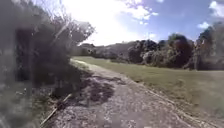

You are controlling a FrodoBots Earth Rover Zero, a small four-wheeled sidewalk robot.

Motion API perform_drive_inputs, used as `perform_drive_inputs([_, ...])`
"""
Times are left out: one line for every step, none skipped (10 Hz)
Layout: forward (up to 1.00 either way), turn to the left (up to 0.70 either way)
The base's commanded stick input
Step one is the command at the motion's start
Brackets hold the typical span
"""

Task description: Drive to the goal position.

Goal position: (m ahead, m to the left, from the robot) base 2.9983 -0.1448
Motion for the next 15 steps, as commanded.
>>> perform_drive_inputs([0.7, 0.01])
perform_drive_inputs([0.7, 0.01])
perform_drive_inputs([0.7, 0.01])
perform_drive_inputs([0.7, 0.01])
perform_drive_inputs([0.7, 0.01])
perform_drive_inputs([0.7, 0.01])
perform_drive_inputs([0.7, 0.01])
perform_drive_inputs([0.7, 0.01])
perform_drive_inputs([0.7, 0.01])
perform_drive_inputs([0.7, 0.01])
perform_drive_inputs([0.7, 0.01])
perform_drive_inputs([0.7, 0.01])
perform_drive_inputs([0.7, 0.01])
perform_drive_inputs([0.7, 0.01])
perform_drive_inputs([0.7, 0.01])
